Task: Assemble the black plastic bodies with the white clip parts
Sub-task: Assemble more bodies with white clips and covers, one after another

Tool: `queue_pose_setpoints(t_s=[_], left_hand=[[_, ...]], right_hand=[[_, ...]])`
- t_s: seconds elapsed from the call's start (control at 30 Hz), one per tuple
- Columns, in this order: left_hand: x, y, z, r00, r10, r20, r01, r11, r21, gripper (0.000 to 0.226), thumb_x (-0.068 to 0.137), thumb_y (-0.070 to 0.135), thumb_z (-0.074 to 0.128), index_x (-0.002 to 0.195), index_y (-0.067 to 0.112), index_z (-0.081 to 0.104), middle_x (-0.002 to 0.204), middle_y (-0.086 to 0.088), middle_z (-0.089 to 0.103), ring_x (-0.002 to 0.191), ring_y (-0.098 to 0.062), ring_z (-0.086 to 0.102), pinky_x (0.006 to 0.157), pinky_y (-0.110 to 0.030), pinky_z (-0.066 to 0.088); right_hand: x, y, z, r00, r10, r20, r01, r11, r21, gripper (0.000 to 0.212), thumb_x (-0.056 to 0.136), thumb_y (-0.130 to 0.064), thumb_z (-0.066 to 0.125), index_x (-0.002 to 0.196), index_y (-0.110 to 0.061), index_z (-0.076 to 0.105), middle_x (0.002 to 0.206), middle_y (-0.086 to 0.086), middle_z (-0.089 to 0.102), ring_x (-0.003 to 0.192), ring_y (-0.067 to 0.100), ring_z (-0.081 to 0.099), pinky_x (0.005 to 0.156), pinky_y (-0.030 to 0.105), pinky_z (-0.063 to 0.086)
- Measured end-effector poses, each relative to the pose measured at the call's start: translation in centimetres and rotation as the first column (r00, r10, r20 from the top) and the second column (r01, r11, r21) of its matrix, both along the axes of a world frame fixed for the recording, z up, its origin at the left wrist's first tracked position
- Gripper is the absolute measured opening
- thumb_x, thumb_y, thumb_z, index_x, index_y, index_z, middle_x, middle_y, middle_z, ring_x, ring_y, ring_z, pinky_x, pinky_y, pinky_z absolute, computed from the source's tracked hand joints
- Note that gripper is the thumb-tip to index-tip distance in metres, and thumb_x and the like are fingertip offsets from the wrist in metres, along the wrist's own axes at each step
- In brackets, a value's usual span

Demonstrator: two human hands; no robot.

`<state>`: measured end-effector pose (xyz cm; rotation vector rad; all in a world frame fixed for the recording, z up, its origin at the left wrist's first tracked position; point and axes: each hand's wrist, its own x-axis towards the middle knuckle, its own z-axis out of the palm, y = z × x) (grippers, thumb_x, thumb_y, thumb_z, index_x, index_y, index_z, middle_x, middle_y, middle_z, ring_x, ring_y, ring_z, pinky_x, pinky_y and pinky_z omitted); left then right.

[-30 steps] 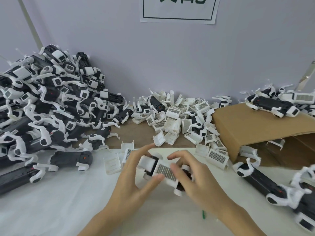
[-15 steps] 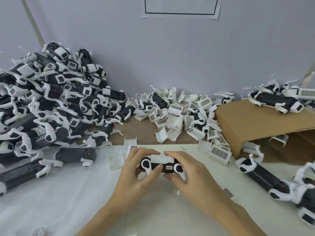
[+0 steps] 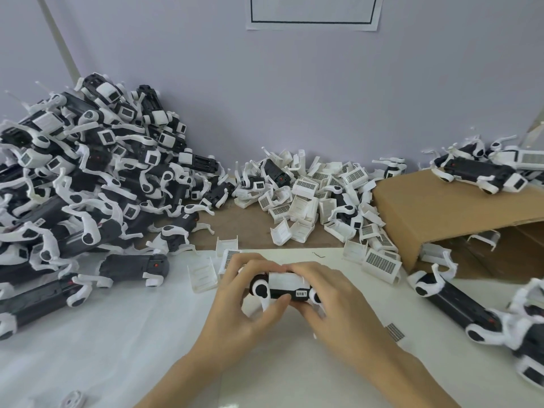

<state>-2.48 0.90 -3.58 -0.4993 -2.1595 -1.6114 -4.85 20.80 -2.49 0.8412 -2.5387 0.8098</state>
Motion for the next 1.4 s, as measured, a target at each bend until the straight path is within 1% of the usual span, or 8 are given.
queue_pose_setpoints(t_s=[0.13,0.33,0.53,0.7,0.9,1.13,1.23,1.4], left_hand=[[0.0,0.0,-0.3,0.997,0.033,-0.068,-0.038,0.997,-0.062,0.032,0.09,0.032,0.078,0.121,0.037,0.07,0.121,0.006,0.058,0.119,-0.025,0.06,0.092,-0.024,0.049],[-0.6,-0.2,-0.8,0.954,0.041,-0.298,-0.115,0.965,-0.236,0.026,0.098,0.03,0.073,0.121,0.035,0.064,0.145,-0.002,0.042,0.14,-0.021,0.047,0.107,-0.018,0.041],[-0.2,0.0,-0.5,0.993,0.081,-0.085,-0.086,0.995,-0.05,0.063,0.091,0.045,0.074,0.143,0.041,0.04,0.144,0.013,0.052,0.139,-0.012,0.049,0.104,-0.01,0.04],[-0.1,-0.2,-0.1,0.994,0.074,0.08,-0.08,0.994,0.075,0.029,0.094,0.044,0.071,0.121,0.042,0.062,0.114,0.013,0.07,0.112,-0.01,0.066,0.09,-0.016,0.046],[-0.2,-0.3,-0.2,1.0,-0.003,0.007,0.003,1.0,-0.007,0.029,0.096,0.023,0.072,0.123,0.023,0.062,0.113,0.008,0.069,0.111,-0.019,0.066,0.093,-0.02,0.047],[0.1,0.0,-0.3,0.964,0.231,-0.134,-0.256,0.94,-0.227,0.048,0.091,0.066,0.065,0.133,0.044,0.058,0.129,0.021,0.06,0.125,-0.01,0.051,0.107,-0.033,0.038],[0.2,-0.3,-0.1,0.961,0.103,-0.255,-0.196,0.909,-0.369,0.067,0.094,0.069,0.064,0.15,0.037,0.05,0.147,0.01,0.046,0.14,-0.018,0.044,0.115,-0.035,0.035],[0.6,1.0,0.2,0.975,0.114,-0.19,-0.153,0.967,-0.206,0.067,0.082,0.064,0.082,0.137,0.037,0.056,0.124,0.02,0.065,0.113,-0.008,0.064,0.096,-0.016,0.049]], right_hand=[[0.1,-0.1,0.3,0.993,-0.04,-0.111,0.04,0.999,-0.002,0.048,0.086,-0.025,0.085,0.129,-0.033,0.064,0.122,-0.026,0.065,0.106,0.01,0.058,0.09,0.02,0.047],[-0.5,1.7,1.8,0.904,0.256,0.342,-0.19,0.958,-0.215,0.042,0.102,-0.033,0.066,0.141,-0.035,0.052,0.137,-0.02,0.056,0.133,0.005,0.052,0.107,0.021,0.041],[-0.8,1.7,1.1,0.993,0.105,0.061,-0.098,0.99,-0.105,0.039,0.098,-0.026,0.072,0.133,-0.024,0.055,0.131,-0.018,0.048,0.127,0.007,0.047,0.105,0.02,0.038],[-0.3,0.8,0.6,0.989,0.105,-0.099,-0.104,0.994,0.02,0.049,0.092,-0.03,0.078,0.135,-0.022,0.055,0.137,-0.017,0.049,0.132,0.007,0.043,0.109,0.024,0.036],[-0.6,0.9,0.6,0.999,0.044,0.032,-0.041,0.996,-0.079,0.031,0.094,-0.039,0.076,0.123,-0.034,0.065,0.114,-0.036,0.055,0.115,-0.009,0.042,0.102,0.015,0.029],[-1.4,1.8,1.0,0.944,0.181,0.278,-0.12,0.967,-0.223,0.02,0.107,-0.027,0.056,0.122,-0.029,0.069,0.115,-0.015,0.063,0.117,0.009,0.056,0.101,0.026,0.041],[-1.6,2.1,1.1,0.906,0.238,0.35,-0.105,0.927,-0.36,0.03,0.109,-0.032,0.046,0.122,-0.024,0.071,0.128,-0.013,0.059,0.128,0.01,0.054,0.107,0.023,0.041],[-1.4,1.1,0.5,0.89,0.227,0.395,-0.013,0.88,-0.475,0.033,0.108,-0.033,0.042,0.132,-0.031,0.066,0.132,-0.017,0.065,0.131,0.007,0.056,0.113,0.036,0.043]])
